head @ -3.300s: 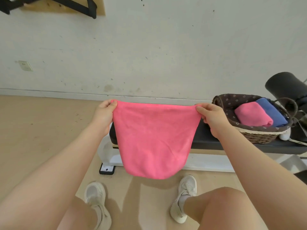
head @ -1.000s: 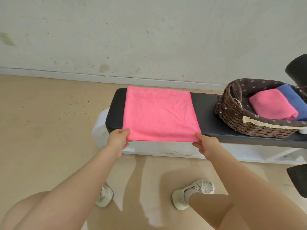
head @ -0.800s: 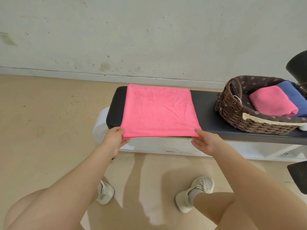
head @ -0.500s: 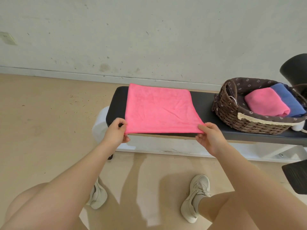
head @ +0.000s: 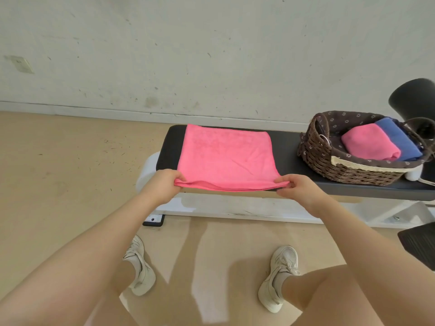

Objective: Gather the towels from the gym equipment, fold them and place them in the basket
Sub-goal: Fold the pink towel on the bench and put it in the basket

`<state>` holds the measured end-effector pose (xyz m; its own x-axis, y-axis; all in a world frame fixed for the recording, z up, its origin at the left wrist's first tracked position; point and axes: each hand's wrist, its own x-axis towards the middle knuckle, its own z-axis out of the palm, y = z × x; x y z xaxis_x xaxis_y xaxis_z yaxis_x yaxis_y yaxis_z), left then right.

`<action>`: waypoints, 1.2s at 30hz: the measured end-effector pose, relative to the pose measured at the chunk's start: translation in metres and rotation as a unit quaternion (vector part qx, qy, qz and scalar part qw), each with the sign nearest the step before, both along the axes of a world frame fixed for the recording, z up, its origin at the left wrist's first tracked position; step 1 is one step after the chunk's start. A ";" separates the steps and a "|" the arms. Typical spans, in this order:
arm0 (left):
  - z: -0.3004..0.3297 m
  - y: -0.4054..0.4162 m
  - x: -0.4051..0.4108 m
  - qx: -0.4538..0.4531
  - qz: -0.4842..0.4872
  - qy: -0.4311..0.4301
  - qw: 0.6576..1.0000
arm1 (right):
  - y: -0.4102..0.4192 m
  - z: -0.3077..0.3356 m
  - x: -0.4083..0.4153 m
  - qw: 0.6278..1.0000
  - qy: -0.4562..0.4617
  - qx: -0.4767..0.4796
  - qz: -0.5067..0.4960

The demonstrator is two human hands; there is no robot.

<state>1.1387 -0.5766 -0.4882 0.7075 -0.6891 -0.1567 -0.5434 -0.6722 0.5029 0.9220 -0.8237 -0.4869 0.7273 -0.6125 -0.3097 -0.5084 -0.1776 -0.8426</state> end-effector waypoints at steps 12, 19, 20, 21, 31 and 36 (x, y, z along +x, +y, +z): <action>0.011 -0.009 0.020 -0.224 0.091 0.282 0.928 | -0.010 0.009 0.023 0.991 -0.123 -0.021 -0.046; -0.001 -0.055 0.061 -0.266 0.145 0.269 0.914 | -0.055 -0.001 0.084 0.990 -0.095 -0.071 -0.080; -0.003 -0.062 0.068 -0.267 0.149 0.269 0.913 | -0.062 -0.003 0.093 0.989 -0.080 -0.094 -0.080; -0.005 -0.069 0.075 -0.268 0.157 0.270 0.912 | -0.069 -0.005 0.103 0.987 -0.064 -0.120 -0.082; -0.027 -0.121 0.131 -0.040 0.138 0.038 0.989 | -0.096 -0.032 0.162 0.967 0.087 -0.221 -0.096; -0.035 -0.131 0.133 0.022 0.132 -0.050 0.990 | -0.098 -0.038 0.166 0.952 0.131 -0.260 -0.093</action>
